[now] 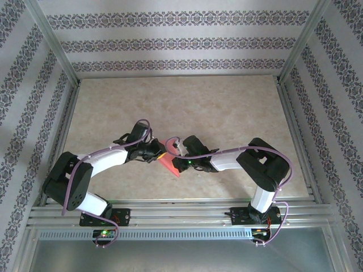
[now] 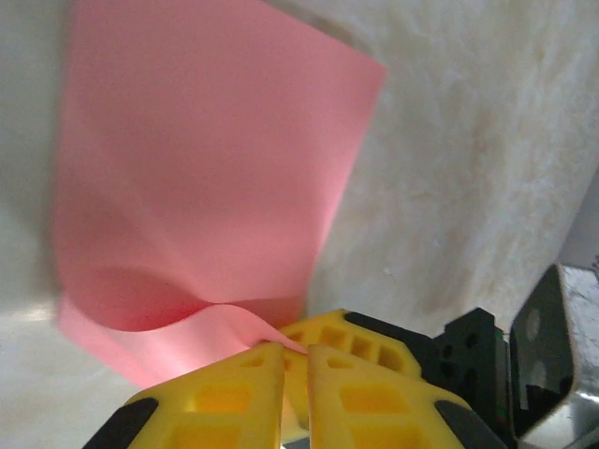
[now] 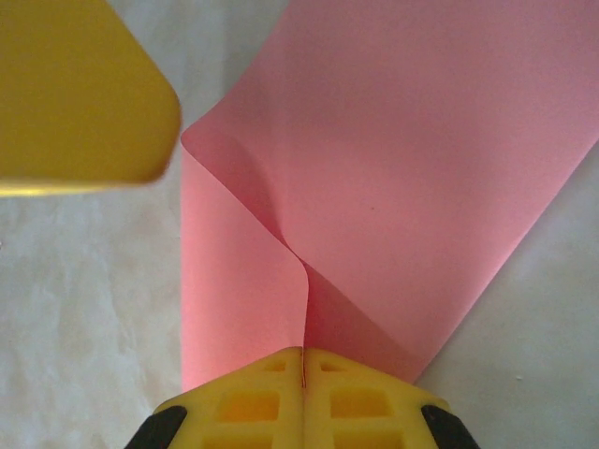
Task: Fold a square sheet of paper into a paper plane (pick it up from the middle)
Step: Fold the triangle a second time at the center of the table.
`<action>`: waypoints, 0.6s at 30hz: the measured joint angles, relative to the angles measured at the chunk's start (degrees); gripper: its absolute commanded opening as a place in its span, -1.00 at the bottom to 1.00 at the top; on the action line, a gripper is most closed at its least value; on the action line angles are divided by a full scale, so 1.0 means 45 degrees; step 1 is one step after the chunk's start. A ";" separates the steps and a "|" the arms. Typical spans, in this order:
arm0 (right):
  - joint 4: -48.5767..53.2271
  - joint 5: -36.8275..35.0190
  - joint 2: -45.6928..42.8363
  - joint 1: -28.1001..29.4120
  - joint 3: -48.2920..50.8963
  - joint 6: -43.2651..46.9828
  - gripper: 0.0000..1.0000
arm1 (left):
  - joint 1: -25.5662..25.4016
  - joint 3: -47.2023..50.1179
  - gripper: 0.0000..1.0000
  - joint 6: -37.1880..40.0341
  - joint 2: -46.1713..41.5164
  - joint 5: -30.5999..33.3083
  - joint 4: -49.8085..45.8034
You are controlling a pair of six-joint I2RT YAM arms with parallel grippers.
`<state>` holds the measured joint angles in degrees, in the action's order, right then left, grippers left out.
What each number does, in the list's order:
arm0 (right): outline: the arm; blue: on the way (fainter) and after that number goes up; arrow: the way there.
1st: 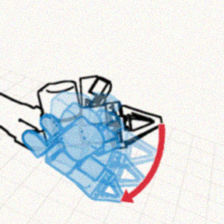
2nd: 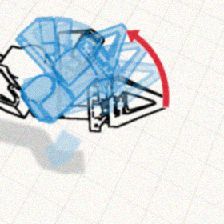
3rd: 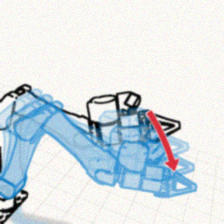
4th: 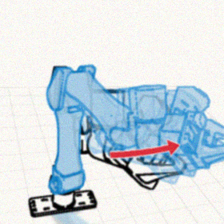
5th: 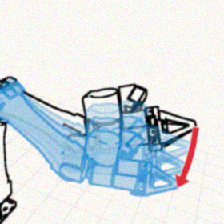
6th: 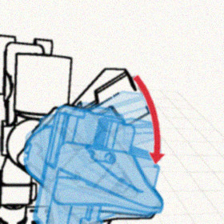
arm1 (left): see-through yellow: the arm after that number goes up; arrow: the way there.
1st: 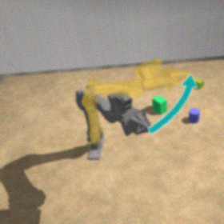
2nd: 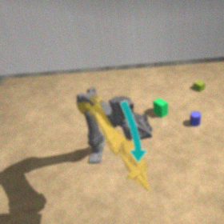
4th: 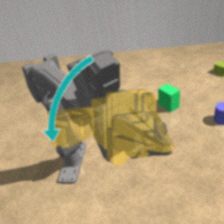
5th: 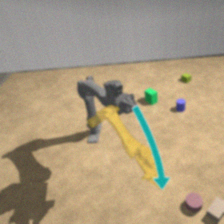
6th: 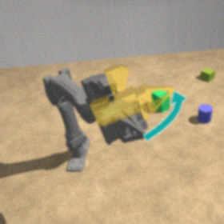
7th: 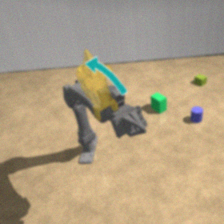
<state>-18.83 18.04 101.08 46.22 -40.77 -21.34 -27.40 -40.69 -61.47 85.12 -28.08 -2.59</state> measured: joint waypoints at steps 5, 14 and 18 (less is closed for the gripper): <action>0.0015 -0.0005 0.0005 0.0000 0.0000 0.0000 -0.94 | -0.0321 0.0078 -0.73 -0.0471 0.0641 -0.0044 0.0835; 0.0092 0.0000 0.0078 -0.0024 -0.0121 0.0000 -0.94 | -0.0500 0.0583 -0.75 -0.0709 0.1005 -0.0034 0.1069; 0.0097 0.0000 0.0112 -0.0083 -0.0160 -0.0005 -0.94 | -0.0500 0.0636 -0.75 -0.0743 0.1185 -0.0034 0.1258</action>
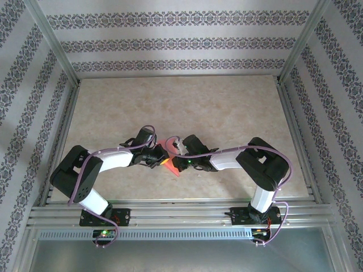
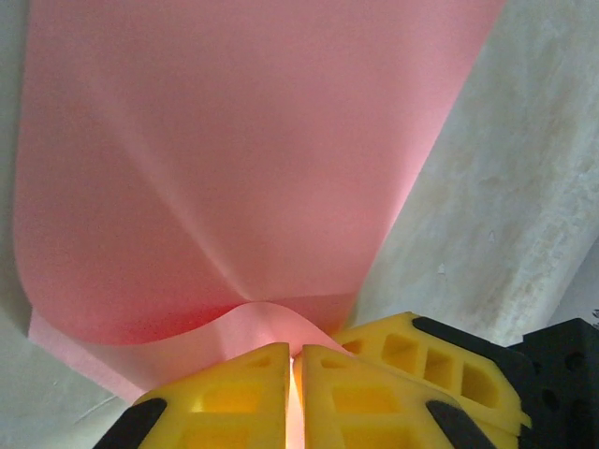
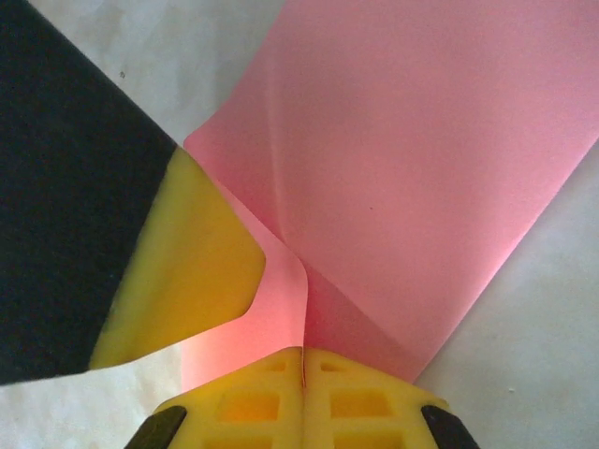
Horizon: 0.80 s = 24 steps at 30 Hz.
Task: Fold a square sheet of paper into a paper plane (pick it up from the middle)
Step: Fold the triangle a second time at the center of the table.
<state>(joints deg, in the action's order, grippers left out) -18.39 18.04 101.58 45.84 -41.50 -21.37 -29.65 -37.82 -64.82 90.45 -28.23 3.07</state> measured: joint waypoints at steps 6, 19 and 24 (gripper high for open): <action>-0.0005 0.0000 0.0015 0.0000 -0.0005 0.0000 -0.94 | 0.0000 0.0209 -0.75 0.0000 0.0185 0.0044 0.0151; 0.0097 0.0000 0.0058 0.0000 -0.0121 -0.0097 -0.93 | -0.0005 0.0432 -0.75 0.0010 0.0248 0.0199 0.0525; 0.0151 0.0005 0.0083 0.0000 -0.0170 -0.0185 -0.94 | -0.0010 0.0466 -0.67 0.0155 0.0136 0.0248 0.0563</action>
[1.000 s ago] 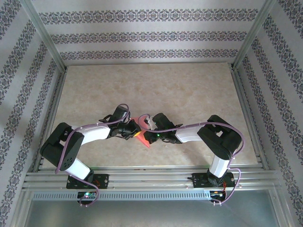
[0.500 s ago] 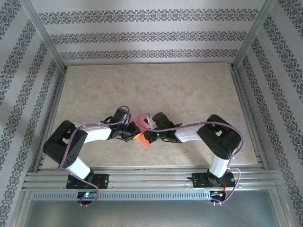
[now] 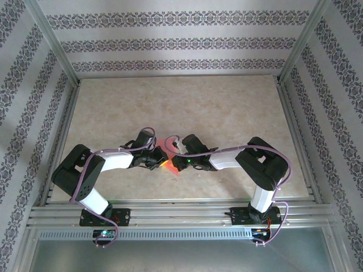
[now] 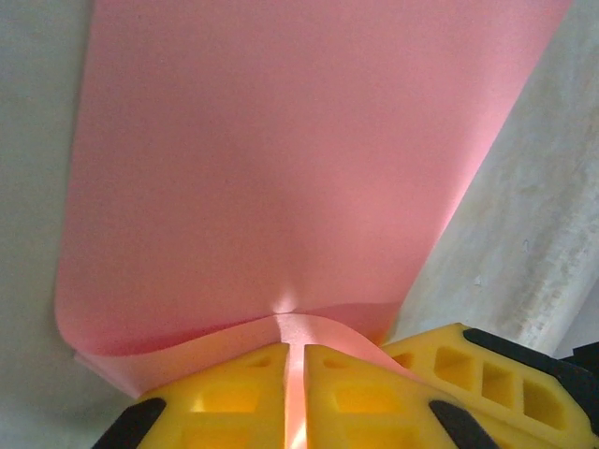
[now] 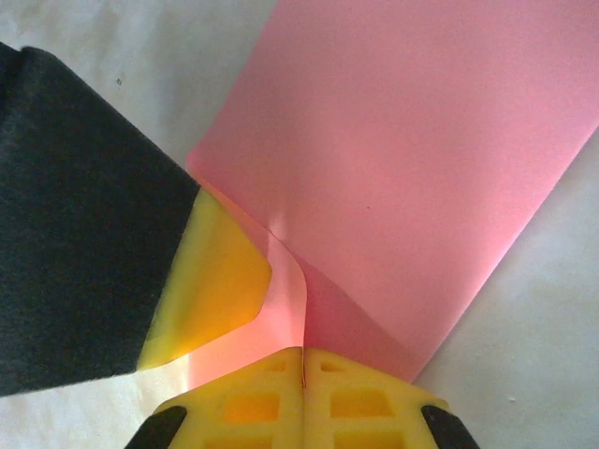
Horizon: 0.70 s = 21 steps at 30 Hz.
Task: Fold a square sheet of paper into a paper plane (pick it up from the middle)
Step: Fold the triangle a second time at the center of the table.
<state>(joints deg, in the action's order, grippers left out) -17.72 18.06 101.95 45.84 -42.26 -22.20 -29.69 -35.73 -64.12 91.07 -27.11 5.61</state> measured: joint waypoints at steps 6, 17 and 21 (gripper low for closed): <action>0.0005 0.0000 0.0010 0.0000 0.0000 -0.0005 -0.93 | 0.0005 0.0000 -0.67 0.0602 -0.1365 0.0549 -0.0316; 0.0044 0.0005 0.0097 0.0000 -0.0121 -0.0024 -0.94 | 0.0005 0.0141 -0.74 0.0816 -0.0743 0.0767 -0.0379; 0.0068 0.0005 0.0112 0.0000 -0.0151 -0.0039 -0.93 | 0.0005 0.0282 -0.75 0.0816 -0.0554 0.0816 -0.0369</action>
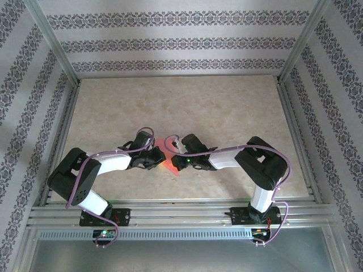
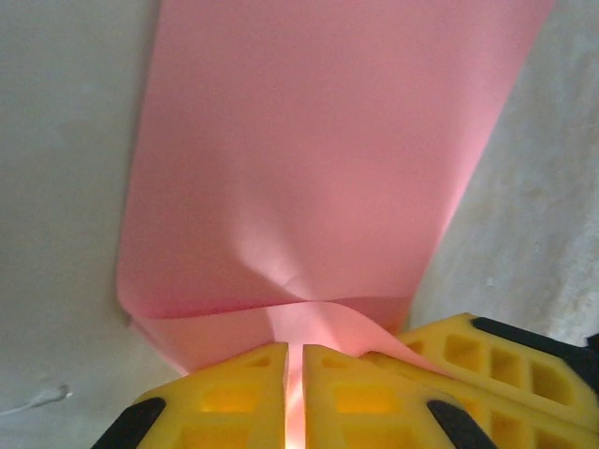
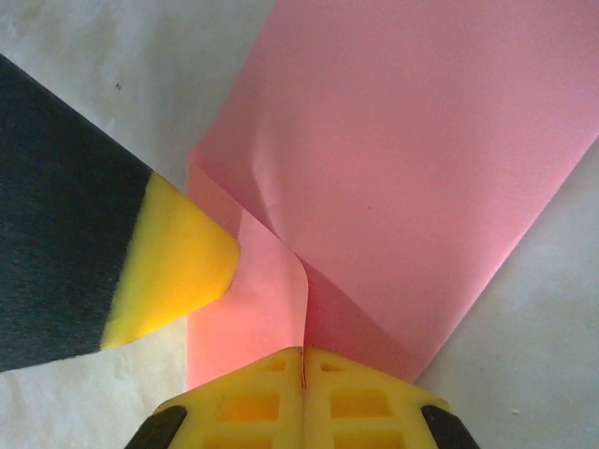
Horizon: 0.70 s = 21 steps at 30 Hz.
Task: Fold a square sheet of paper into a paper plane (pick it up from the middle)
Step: Fold the triangle a second time at the center of the table.
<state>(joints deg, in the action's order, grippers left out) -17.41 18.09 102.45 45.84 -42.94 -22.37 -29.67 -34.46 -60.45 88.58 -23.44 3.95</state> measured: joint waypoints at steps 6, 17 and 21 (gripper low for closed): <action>0.0053 0.0010 0.0019 0.0000 -0.0044 -0.0005 -0.92 | 0.0000 0.0097 -0.77 0.0000 0.0073 0.0058 0.0053; 0.1122 0.0374 -0.0860 -0.0641 -0.0131 -0.1132 -0.16 | -0.0005 0.0102 -0.80 -0.0005 0.0160 0.0126 0.0131; 0.1933 0.0117 -0.2521 -0.1175 -0.0131 -0.1681 -0.08 | 0.0000 0.0092 -0.80 -0.0005 0.0175 0.0126 0.0131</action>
<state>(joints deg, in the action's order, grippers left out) -8.71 18.61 91.11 40.56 -43.53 -29.93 -29.67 -34.04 -60.47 89.36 -22.87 4.54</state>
